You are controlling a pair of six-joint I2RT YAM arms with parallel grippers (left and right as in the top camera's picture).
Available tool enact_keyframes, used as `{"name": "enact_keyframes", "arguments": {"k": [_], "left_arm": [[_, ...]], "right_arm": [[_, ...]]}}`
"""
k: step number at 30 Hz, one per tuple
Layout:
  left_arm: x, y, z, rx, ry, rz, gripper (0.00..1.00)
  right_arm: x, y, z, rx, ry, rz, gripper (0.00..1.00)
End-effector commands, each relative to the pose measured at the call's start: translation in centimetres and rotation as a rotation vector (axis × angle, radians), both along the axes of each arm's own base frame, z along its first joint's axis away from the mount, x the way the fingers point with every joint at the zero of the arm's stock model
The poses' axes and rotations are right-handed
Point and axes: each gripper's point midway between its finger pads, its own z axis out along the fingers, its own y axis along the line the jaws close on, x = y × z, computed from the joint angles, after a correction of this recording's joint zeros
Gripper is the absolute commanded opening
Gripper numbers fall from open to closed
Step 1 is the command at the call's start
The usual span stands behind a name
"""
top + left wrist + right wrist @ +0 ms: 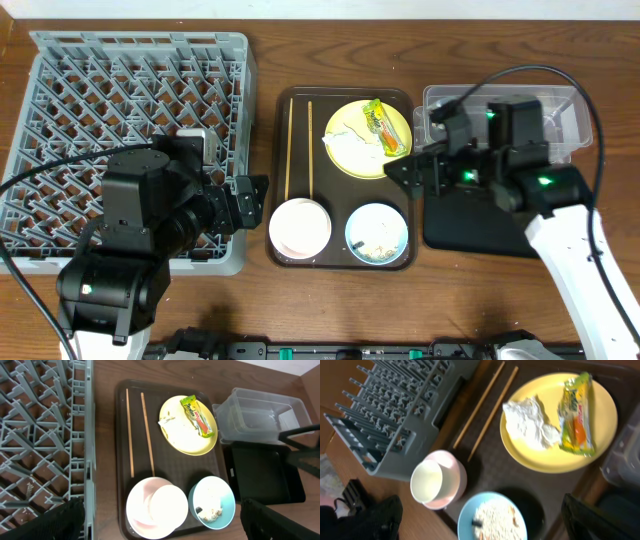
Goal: Sort waste into correct bins and load items into the dishwasher
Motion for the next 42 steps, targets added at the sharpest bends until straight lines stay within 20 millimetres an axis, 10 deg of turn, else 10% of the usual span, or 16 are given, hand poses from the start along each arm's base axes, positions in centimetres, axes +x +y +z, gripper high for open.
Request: {"name": "enact_keyframes", "arguments": {"k": [1,9,15,21,23,26,33,38,42], "left_arm": [[-0.1,-0.6,0.7,-0.035,-0.005,-0.015,1.00],[0.3,-0.8,1.2,-0.047,-0.032,-0.025,1.00],[0.3,-0.8,1.2,-0.046,-0.029,-0.025,1.00],[0.4,-0.8,1.1,-0.046,-0.026,-0.025,1.00],[0.4,-0.8,1.1,-0.046,-0.026,-0.025,0.99],[0.4,-0.8,1.1,-0.046,-0.026,-0.025,0.99],[0.4,-0.8,1.1,-0.046,-0.026,-0.025,1.00],[0.4,-0.8,1.1,-0.046,-0.026,-0.025,1.00],[0.4,-0.8,1.1,-0.046,-0.026,-0.025,0.99]], "right_arm": [[1.8,1.5,-1.0,-0.121,0.009,-0.060,0.99],[7.2,5.8,-7.0,-0.374,0.045,-0.054,0.99],[12.1,7.3,-14.6,-0.416,0.034,-0.086,0.72],[12.0,7.7,-20.8,-0.466,0.104,-0.063,0.54],[11.8,7.7,-21.9,-0.476,0.121,-0.058,0.33],[11.6,8.0,-21.2,-0.457,0.122,-0.050,0.01],[12.8,5.7,-12.0,-0.366,0.027,-0.143,0.01],[14.0,-1.4,-5.7,-0.378,-0.039,-0.327,0.01],[14.5,-9.6,-6.1,-0.517,0.000,-0.559,0.01]]}}
